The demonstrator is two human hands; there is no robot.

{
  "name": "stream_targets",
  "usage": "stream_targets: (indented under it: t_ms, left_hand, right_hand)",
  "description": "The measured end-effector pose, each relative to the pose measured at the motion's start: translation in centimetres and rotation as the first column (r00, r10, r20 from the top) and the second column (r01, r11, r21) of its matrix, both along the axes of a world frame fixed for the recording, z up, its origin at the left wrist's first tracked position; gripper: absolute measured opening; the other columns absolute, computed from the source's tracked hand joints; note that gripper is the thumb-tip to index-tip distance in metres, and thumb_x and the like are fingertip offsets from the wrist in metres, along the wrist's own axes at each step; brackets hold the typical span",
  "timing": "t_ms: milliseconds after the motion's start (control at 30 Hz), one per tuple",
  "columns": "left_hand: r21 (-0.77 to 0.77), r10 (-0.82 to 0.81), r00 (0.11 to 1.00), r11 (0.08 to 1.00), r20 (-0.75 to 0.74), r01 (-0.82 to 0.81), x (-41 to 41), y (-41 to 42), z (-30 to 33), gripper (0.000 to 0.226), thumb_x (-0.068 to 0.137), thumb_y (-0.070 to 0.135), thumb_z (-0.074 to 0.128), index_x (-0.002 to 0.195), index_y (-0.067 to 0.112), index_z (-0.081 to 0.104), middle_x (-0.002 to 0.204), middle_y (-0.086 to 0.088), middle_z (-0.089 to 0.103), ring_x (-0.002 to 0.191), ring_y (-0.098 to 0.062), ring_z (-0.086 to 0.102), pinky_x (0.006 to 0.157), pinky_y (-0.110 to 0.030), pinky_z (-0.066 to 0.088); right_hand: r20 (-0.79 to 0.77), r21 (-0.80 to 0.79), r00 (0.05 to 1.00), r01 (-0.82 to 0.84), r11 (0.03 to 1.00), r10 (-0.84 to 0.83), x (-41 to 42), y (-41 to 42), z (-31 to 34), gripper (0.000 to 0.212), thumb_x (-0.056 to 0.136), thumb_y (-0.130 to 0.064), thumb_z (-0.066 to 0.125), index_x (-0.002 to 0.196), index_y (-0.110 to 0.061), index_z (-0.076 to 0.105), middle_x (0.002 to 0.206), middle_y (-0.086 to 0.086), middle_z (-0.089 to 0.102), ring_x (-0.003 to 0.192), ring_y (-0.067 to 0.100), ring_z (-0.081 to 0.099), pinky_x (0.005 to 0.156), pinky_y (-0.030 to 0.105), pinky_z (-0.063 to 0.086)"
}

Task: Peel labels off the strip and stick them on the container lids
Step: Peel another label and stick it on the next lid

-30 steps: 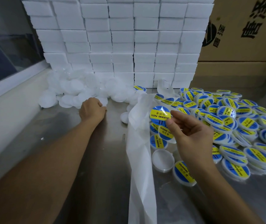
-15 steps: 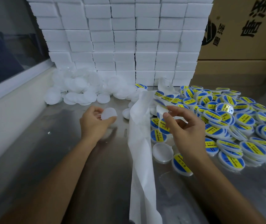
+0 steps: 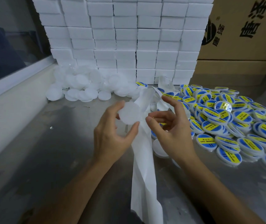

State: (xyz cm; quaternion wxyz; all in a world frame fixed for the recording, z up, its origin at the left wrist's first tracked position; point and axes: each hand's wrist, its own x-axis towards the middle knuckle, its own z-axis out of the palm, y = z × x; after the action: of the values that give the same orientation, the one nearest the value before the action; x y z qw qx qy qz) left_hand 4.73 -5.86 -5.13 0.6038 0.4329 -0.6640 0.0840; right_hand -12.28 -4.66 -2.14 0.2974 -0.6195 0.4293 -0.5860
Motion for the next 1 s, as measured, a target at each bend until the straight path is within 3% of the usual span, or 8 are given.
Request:
stream_targets:
  t_ms: [100,333,400,467,567,633,767,1000]
  left_hand:
    - [-0.131,-0.015,0.988,0.991,0.153,0.035,-0.8,0.2,0.3,0.051,0.083,0.029,0.074,0.124,0.011,0.049,0.128,-0.004,0.058,0.106,-0.017,0.06,0.082,-0.012,0.044]
    - [-0.135,-0.1,0.972,0.982,0.214,0.131,-1.3,0.4,0.5,0.048,0.081,0.017,0.078,0.119,0.01,0.049,0.132,-0.004,0.052,0.097,-0.022,0.065,0.074,-0.011,0.05]
    - [-0.064,-0.155,0.977,0.984,0.147,0.165,-1.4,0.4,0.3,0.053,0.078,0.016,0.079,0.122,0.012,0.05,0.134,0.0,0.052,0.099,-0.017,0.065,0.072,-0.011,0.053]
    - [0.079,-0.26,0.958,0.959,-0.123,0.271,-1.7,0.7,0.3,0.062,0.073,0.016,0.082,0.126,0.018,0.05,0.132,0.009,0.055,0.102,-0.013,0.067,0.071,-0.015,0.056]
    - [0.231,-0.271,0.688,0.807,-0.673,0.543,-1.9,0.8,0.8,0.055,0.07,0.011,0.082,0.116,0.027,0.056,0.11,0.008,0.071,0.089,-0.017,0.072,0.07,-0.024,0.058]
    - [0.237,-0.223,0.517,0.695,-0.827,0.679,-1.5,0.4,0.6,0.042,0.072,0.009,0.082,0.108,0.022,0.065,0.095,-0.007,0.075,0.082,-0.024,0.073,0.068,-0.027,0.058]
    - [0.195,-0.187,0.329,0.509,-0.926,0.838,-1.3,0.3,0.3,0.026,0.068,0.014,0.074,0.094,0.008,0.075,0.097,-0.02,0.074,0.088,-0.031,0.073,0.071,-0.029,0.058]
    - [0.132,-0.079,0.192,0.473,-0.978,0.871,-0.8,0.0,0.8,0.014,0.07,0.006,0.07,0.081,0.005,0.078,0.094,-0.02,0.074,0.087,-0.029,0.073,0.07,-0.03,0.059]
  right_hand:
    - [0.07,-0.018,0.997,-0.041,0.999,0.042,0.1,0.0,0.2,0.058,0.082,-0.011,0.076,0.129,-0.029,0.047,0.089,-0.001,0.074,0.085,0.016,0.071,0.078,0.035,0.058]
    - [0.283,0.038,0.952,-0.13,0.991,0.114,-0.1,0.0,0.8,0.059,0.079,0.004,0.074,0.127,-0.02,0.049,0.084,0.014,0.072,0.075,0.032,0.069,0.078,0.037,0.06]
    - [0.295,0.053,0.949,-0.135,0.989,0.114,-0.1,0.0,0.8,0.058,0.079,0.004,0.074,0.126,-0.021,0.049,0.083,0.015,0.072,0.074,0.031,0.068,0.078,0.039,0.059]
    - [0.297,0.057,0.949,-0.129,0.99,0.106,-0.1,0.0,0.8,0.057,0.08,0.004,0.074,0.124,-0.023,0.05,0.084,0.018,0.071,0.075,0.036,0.068,0.079,0.04,0.058]
    - [0.292,0.062,0.953,-0.105,0.993,0.083,-0.2,-0.1,0.7,0.056,0.081,0.003,0.073,0.124,-0.024,0.05,0.086,0.018,0.072,0.081,0.039,0.068,0.078,0.04,0.058]
    - [0.284,0.069,0.957,-0.083,0.994,0.061,-0.3,-0.2,0.6,0.055,0.081,0.002,0.073,0.124,-0.023,0.05,0.086,0.017,0.072,0.08,0.037,0.069,0.078,0.038,0.059]
    - [0.282,0.083,0.958,-0.08,0.993,0.054,-0.5,-0.4,0.3,0.054,0.08,0.002,0.074,0.124,-0.022,0.052,0.084,0.015,0.072,0.072,0.027,0.069,0.076,0.029,0.06]
    - [0.161,0.068,0.987,-0.003,0.998,-0.008,-0.3,-0.6,-0.1,0.045,0.083,-0.004,0.074,0.121,-0.021,0.059,0.089,0.001,0.072,0.075,0.016,0.07,0.071,0.025,0.059]
